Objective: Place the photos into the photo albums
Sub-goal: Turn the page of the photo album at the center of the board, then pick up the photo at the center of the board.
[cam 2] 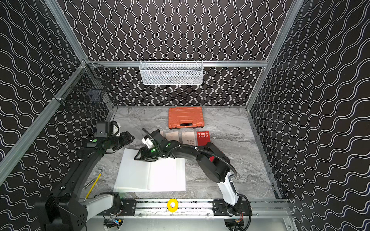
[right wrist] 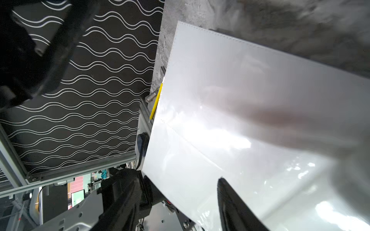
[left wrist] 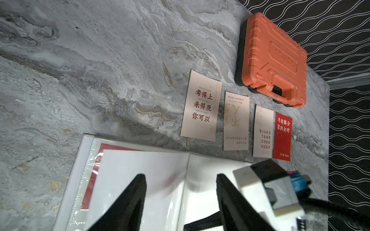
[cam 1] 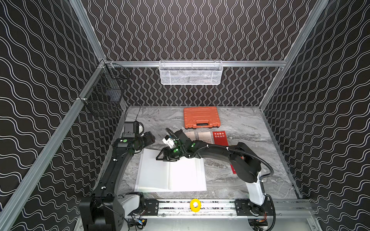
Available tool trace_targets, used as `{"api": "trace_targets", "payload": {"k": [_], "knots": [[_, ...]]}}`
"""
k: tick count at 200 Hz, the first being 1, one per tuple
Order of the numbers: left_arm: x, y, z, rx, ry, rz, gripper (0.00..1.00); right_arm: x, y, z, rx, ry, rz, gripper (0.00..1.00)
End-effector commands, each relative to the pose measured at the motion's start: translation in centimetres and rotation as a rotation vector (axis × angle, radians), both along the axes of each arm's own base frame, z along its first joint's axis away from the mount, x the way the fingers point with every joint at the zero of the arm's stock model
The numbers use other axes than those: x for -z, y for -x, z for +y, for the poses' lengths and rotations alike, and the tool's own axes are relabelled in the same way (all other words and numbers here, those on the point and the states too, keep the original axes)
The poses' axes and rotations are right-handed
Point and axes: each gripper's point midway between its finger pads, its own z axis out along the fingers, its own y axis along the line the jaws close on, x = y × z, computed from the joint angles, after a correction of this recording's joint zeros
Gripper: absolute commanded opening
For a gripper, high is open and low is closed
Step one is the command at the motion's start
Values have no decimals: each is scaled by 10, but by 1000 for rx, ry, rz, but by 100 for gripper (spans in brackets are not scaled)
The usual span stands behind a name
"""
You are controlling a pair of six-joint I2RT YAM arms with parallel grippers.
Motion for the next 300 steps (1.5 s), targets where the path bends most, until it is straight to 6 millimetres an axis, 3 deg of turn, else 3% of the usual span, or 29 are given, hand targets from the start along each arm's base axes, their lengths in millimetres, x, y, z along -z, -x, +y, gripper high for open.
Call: {"api": "trace_targets", "payload": {"k": [1,49,86,122,154,186,220,300], "knots": [[-4,-11,-4,3,21,-36,61,7,-14,-20,48,38,-48,63],[17,-27,-24,38,5,-4,61,21,-67,-65,166,218,-151,61],[47,-46,-50,73,4,43,61,27,-112,-91,253,335,-189,61],[70,-68,-63,57,18,65,58,37,-147,-95,275,392,-195,60],[91,-85,-68,35,18,87,48,44,-171,-96,305,419,-196,57],[111,-94,-73,27,27,105,43,61,-182,-100,311,426,-162,49],[132,-96,-74,13,7,121,39,64,-183,-91,278,392,-143,34],[159,-92,-74,24,-30,173,40,87,-175,-93,262,402,-94,35]]}}
